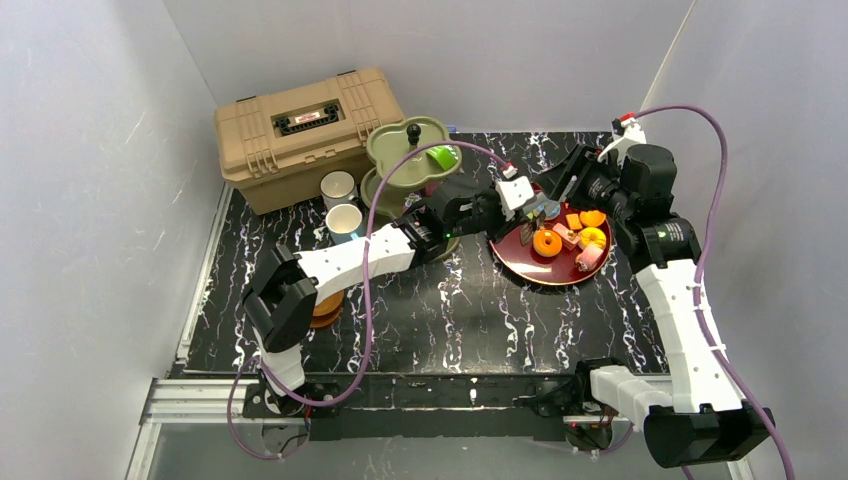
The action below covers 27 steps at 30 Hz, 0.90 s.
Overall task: Serve the afternoon tea
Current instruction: Adjust the clamp.
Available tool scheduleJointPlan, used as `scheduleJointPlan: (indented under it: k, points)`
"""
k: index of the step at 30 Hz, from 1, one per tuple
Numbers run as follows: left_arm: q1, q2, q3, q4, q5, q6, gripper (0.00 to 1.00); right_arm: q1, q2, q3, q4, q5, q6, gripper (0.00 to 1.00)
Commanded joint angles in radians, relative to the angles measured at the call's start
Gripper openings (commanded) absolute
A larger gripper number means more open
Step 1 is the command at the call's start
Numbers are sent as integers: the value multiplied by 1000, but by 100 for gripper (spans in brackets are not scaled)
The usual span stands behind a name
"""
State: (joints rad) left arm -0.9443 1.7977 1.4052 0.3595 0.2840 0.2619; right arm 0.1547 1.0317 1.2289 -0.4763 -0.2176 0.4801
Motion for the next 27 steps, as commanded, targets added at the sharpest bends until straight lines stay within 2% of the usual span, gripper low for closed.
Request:
scheduleJointPlan:
  k: [1, 5, 8, 16, 27]
  points:
    - [15, -10, 59, -11, -29, -62, 0, 4, -29, -25, 22, -69, 4, 69]
    - [15, 6, 88, -29, -42, -90, 0, 4, -33, -42, 17, -81, -2, 76]
    - [15, 10, 103, -31, -45, -90, 0, 3, -35, -50, 10, -66, -14, 77]
    - [9, 7, 102, -34, -24, -53, 0, 4, -9, -86, 65, -89, 17, 67]
    - [1, 5, 107, -34, -22, 2, 0, 15, 32, -109, 109, -100, 36, 65]
